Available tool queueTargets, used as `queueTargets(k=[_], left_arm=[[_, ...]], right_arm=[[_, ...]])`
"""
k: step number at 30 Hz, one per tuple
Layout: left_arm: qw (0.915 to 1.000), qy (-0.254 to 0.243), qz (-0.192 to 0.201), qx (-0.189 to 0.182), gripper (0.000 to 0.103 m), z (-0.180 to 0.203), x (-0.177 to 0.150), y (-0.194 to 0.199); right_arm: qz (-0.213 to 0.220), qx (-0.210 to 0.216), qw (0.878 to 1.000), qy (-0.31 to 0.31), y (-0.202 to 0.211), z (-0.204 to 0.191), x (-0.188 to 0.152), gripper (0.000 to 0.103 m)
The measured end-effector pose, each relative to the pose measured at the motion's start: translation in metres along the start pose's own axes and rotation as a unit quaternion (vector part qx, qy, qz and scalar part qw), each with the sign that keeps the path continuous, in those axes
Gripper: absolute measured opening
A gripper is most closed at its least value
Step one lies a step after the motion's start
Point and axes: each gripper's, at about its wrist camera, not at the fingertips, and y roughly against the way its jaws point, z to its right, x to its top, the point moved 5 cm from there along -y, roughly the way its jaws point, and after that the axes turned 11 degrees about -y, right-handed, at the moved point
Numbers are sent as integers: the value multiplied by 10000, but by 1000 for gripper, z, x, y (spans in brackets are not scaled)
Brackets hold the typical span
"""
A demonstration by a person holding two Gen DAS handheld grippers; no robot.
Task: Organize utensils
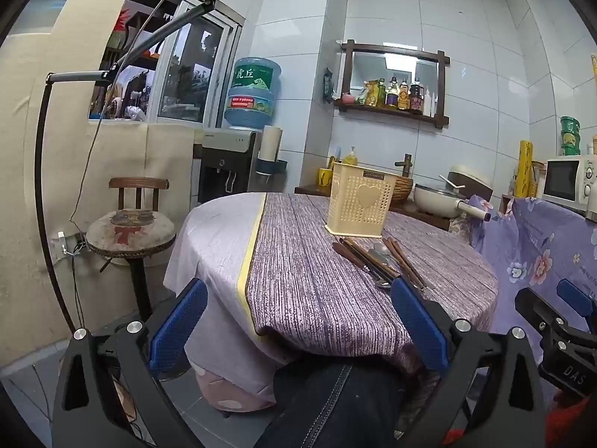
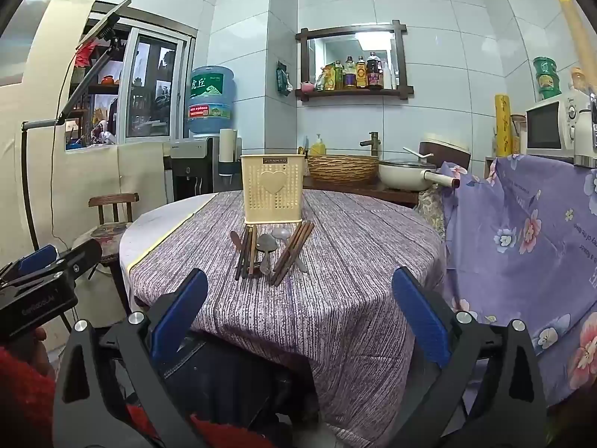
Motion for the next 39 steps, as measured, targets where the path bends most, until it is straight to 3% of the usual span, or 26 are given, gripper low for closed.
queueTargets(k=[39], left_arm=[[9999, 46, -110, -33, 98, 2, -8, -7]], right_arm=[[-67, 0, 10000, 11, -4, -2, -4, 98]])
